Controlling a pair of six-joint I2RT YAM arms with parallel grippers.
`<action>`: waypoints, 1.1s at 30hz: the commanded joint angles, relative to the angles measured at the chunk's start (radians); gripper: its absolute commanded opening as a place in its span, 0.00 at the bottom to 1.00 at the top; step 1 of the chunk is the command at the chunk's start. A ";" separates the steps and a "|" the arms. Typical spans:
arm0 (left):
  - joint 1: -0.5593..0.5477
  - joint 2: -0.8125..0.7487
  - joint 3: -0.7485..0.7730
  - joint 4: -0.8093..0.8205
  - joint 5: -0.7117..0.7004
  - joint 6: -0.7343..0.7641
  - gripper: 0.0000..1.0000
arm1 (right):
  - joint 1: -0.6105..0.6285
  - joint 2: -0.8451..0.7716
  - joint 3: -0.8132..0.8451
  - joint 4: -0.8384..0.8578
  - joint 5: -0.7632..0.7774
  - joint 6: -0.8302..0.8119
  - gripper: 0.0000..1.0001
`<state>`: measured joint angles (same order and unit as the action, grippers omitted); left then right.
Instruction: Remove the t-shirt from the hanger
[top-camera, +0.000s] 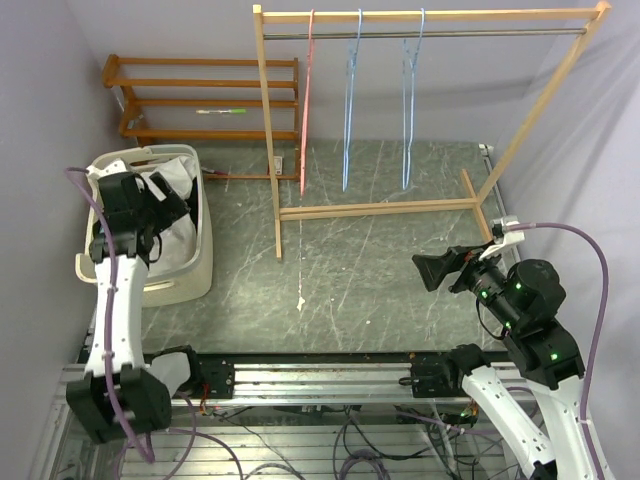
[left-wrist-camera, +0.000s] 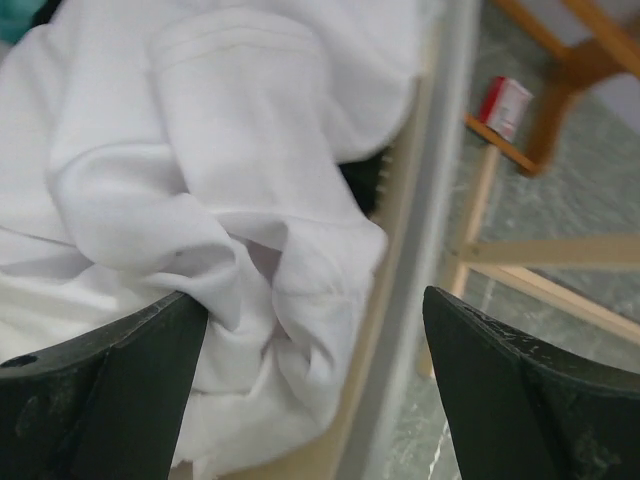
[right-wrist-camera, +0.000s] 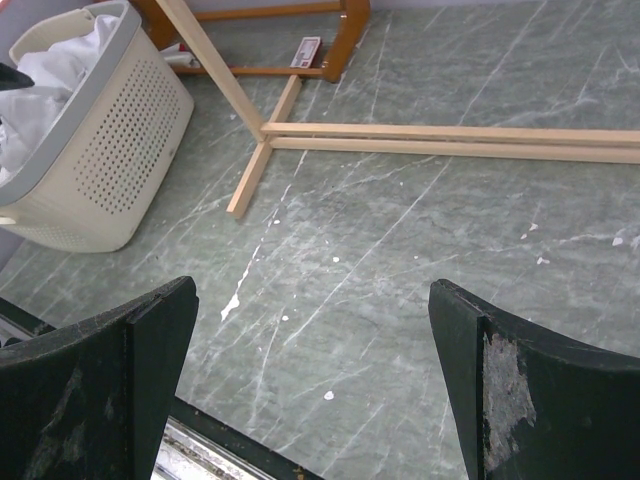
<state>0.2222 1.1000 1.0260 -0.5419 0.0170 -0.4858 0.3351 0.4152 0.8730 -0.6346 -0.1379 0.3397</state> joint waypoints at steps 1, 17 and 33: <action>-0.062 -0.144 -0.057 0.082 0.120 0.066 0.97 | 0.006 0.010 -0.006 0.013 0.011 -0.001 1.00; -0.240 -0.449 -0.177 -0.023 0.051 0.108 0.97 | 0.006 0.086 0.017 -0.025 0.128 0.048 1.00; -0.364 -0.482 -0.165 -0.062 -0.071 0.077 0.97 | 0.005 0.087 -0.001 -0.014 0.047 0.020 1.00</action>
<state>-0.1280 0.5983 0.8555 -0.5957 -0.0154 -0.3981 0.3351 0.5011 0.8730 -0.6636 -0.0498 0.3801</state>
